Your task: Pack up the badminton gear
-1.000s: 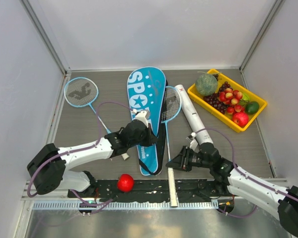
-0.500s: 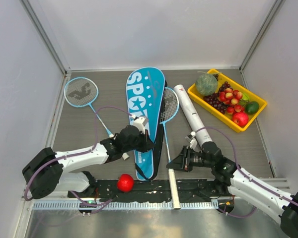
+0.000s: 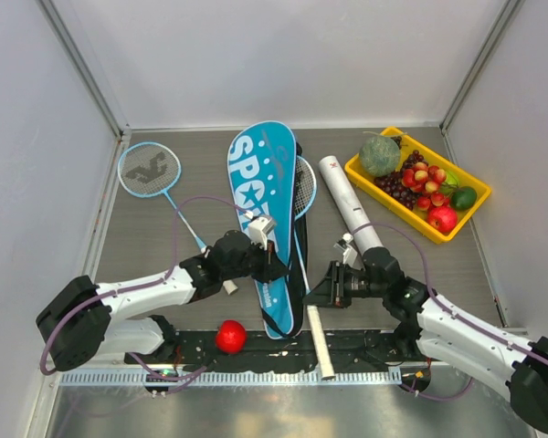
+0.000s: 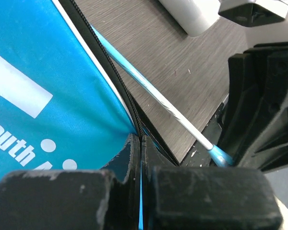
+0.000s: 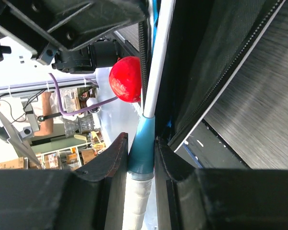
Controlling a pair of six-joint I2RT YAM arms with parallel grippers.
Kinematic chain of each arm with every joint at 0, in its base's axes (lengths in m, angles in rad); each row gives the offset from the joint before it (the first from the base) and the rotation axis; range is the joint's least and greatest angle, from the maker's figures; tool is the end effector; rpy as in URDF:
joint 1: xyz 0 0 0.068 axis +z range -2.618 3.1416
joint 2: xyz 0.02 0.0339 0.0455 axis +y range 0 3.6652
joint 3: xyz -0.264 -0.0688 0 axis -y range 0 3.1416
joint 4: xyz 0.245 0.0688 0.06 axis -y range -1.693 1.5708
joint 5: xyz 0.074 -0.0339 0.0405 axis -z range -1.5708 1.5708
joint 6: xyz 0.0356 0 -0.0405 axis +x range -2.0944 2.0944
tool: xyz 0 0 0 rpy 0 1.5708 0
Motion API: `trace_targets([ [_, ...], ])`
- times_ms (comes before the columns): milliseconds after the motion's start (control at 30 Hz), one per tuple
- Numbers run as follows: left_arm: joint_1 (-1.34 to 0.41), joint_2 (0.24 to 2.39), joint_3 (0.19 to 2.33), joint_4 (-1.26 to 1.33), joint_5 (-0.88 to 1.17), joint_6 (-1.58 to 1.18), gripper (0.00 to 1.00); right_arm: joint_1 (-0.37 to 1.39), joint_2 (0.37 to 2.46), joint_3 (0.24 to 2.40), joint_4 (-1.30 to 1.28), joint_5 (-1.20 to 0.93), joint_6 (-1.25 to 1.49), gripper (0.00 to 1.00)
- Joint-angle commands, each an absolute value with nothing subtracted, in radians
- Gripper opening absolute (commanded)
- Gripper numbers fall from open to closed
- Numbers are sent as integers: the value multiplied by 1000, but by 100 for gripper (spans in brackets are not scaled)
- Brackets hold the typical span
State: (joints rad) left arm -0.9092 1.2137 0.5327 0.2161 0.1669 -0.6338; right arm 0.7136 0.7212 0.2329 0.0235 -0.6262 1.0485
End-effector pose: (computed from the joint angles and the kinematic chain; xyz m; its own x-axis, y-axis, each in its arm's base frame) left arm 0.1510 -0.2035 0.2043 -0.7367 -0.0044 -0.6762 0.5373 0.6033 -0.5894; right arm 0.1059 0.1193 0.1798 -0.9720 0.0873 -0.2183 -0.1685 0.3888 0.9058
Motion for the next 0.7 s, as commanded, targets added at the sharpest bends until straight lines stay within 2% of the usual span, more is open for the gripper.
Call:
trace_targets([
  [0, -908, 1212, 575, 273, 232, -594, 0, 687, 761, 302, 143, -611, 993, 5],
  [367, -908, 1224, 571, 311, 256, -601, 0, 634, 1037, 431, 208, -598, 911, 5],
  [667, -908, 1215, 561, 330, 278, -610, 0, 607, 1147, 492, 218, -529, 838, 5],
])
